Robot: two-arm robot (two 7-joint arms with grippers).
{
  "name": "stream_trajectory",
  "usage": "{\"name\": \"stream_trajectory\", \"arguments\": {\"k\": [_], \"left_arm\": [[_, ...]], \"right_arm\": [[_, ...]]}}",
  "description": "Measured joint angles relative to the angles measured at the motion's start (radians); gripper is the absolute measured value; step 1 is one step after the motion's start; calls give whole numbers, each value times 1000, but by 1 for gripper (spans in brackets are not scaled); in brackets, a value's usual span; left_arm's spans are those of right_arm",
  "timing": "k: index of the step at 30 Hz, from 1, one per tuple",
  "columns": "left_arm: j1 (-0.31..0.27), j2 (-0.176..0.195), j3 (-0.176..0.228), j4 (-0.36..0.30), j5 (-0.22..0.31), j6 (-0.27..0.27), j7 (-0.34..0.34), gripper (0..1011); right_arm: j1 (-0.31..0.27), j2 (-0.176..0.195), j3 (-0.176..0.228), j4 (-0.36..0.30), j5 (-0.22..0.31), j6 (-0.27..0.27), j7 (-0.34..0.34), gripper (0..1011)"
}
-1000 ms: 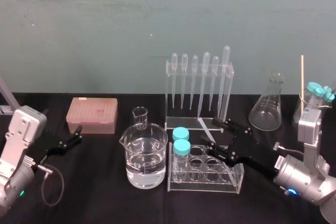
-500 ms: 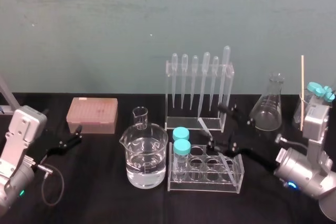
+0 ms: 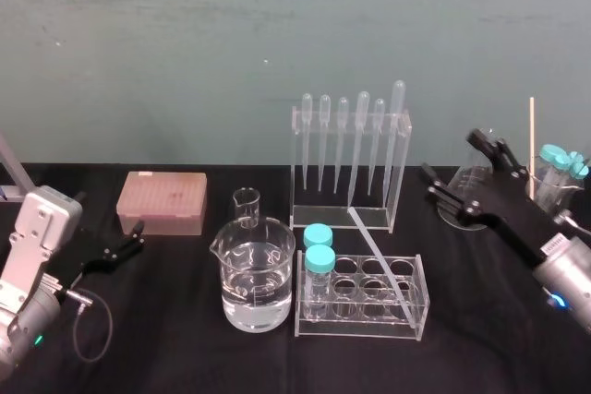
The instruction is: Pick up the stirring rod with one hand, then place it down.
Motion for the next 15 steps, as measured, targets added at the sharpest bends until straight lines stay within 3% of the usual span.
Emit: {"name": "stream_trajectory", "arguments": {"k": [5,6,11,15], "left_arm": [[0,0,0,0,0,0,0,1000],[0,0,0,0,0,0,0,1000],[0,0,0,0,0,0,0,1000],[0,0,0,0,0,0,0,1000]], "right_arm": [[-54,19,34,-14,-33,103,-91,1003],[-72,27,39,-20,-45,142,-112,1003],[-110,37,41,-30,-67,252,-140,1003],[-114,37,40,-30,-68,268,-140,1003]]}}
